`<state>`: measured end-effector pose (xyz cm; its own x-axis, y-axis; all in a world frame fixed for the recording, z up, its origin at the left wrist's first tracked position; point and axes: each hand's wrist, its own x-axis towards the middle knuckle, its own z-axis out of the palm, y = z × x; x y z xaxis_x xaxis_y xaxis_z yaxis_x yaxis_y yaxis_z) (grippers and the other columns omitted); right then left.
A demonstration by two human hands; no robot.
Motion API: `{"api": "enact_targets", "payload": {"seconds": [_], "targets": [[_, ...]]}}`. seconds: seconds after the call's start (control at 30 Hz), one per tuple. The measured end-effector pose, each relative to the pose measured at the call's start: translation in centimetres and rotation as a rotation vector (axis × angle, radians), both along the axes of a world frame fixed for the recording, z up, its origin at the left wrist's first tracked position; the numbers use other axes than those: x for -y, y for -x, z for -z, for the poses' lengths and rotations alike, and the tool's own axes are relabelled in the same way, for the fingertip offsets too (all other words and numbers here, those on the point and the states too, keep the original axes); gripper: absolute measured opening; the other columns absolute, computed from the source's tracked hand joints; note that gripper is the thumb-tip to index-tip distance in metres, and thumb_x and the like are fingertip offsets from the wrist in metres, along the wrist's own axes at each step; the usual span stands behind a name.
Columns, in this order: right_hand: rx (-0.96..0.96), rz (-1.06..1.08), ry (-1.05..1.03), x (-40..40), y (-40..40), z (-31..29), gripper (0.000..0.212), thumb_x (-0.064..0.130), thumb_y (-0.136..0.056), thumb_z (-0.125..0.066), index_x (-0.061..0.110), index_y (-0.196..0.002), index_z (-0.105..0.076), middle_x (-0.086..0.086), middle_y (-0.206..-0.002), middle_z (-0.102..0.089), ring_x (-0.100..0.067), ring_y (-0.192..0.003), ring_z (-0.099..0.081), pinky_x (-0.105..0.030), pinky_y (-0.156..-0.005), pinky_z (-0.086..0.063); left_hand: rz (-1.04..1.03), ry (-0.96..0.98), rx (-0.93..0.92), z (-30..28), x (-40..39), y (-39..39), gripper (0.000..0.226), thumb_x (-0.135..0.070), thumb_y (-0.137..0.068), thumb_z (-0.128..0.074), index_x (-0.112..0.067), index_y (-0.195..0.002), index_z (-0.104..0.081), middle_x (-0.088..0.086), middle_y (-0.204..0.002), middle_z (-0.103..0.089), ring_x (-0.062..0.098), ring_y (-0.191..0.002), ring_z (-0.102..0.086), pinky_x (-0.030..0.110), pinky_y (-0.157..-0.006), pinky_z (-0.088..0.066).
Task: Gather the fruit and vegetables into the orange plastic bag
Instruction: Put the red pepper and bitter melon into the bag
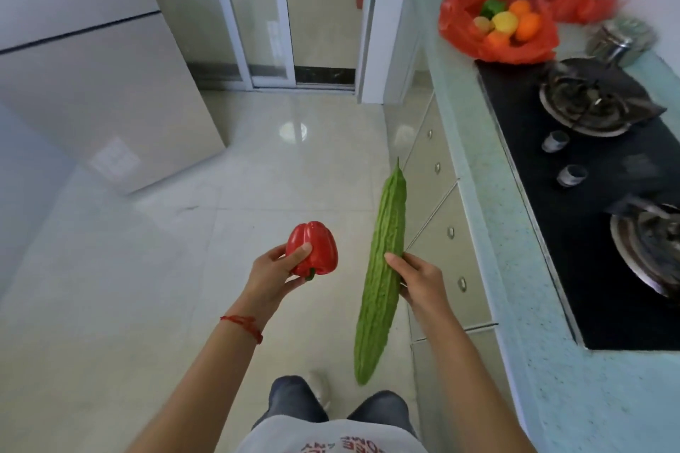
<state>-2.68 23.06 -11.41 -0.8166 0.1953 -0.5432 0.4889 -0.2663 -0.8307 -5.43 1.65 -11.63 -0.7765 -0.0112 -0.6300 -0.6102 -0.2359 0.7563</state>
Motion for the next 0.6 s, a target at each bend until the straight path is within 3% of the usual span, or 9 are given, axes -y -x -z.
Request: {"api": "enact_targets", "payload": {"seconds": [0.17,0.6], "targets": [[0.009,-0.008,-0.014,1.4,3.6,0.1,0.016,0.013,-0.080,-0.067,0.005,-0.093,-0.069,-0.007,-0.080,-0.070,-0.017,-0.071,-0.068,-0.026,-0.064,-0.056,-0.002,0.004,0.006,0.4,1.8,3.6,0.051,-0.019,-0.080,-0.067,0.001,-0.124,-0.049,0.016,-0.109,-0.059,0.023,-0.091,-0.062,0.030,-0.072,-0.055],[-0.039,-0.030,-0.038,-1.1,22.1,-0.2,0.004,0.015,-0.080,-0.067,0.014,-0.081,-0.070,-0.005,-0.076,-0.070,-0.014,-0.066,-0.067,-0.020,-0.056,-0.054,0.010,0.007,-0.025,1.0,-0.7,21.8,0.046,-0.020,-0.081,-0.066,0.000,-0.120,-0.051,0.013,-0.104,-0.061,0.025,-0.092,-0.063,0.031,-0.074,-0.056]]}}
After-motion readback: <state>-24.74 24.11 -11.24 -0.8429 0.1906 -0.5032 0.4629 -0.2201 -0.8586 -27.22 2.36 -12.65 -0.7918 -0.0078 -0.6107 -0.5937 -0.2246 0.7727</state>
